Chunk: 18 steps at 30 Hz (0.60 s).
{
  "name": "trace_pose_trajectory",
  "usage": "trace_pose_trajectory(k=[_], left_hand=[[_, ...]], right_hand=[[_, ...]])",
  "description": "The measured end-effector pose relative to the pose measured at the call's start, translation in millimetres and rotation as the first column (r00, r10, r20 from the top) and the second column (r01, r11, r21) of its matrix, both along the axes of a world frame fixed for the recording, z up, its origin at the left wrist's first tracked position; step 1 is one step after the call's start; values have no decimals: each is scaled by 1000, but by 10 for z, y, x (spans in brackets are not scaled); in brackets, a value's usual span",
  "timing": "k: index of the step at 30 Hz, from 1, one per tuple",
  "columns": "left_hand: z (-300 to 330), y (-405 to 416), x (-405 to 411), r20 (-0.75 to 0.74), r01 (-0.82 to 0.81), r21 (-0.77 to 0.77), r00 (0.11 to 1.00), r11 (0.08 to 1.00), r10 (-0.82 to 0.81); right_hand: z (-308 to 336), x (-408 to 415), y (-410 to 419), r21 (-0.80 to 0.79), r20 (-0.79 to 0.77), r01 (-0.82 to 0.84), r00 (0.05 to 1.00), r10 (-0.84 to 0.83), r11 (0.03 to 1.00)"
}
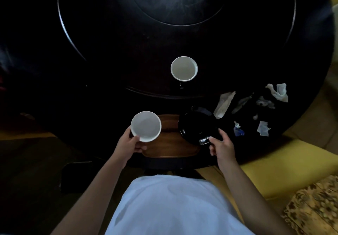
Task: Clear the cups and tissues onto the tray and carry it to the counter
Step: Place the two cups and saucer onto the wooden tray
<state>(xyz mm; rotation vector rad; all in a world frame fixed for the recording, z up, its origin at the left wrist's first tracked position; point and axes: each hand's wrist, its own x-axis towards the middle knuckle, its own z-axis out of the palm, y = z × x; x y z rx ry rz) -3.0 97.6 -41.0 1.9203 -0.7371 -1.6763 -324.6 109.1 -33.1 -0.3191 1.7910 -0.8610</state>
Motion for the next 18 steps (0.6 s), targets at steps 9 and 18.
trace_pose_trajectory(k=[9,18], left_hand=[[-68,-8,-29,-62,-5,27,998,1000,6],[-73,-81,-60,-46,36,31,998,999,-34]], right_hand=[[-125,111,-35,54,-40,-117,992,119,992],[-234,208,7,116,-226,-254,935,274,960]])
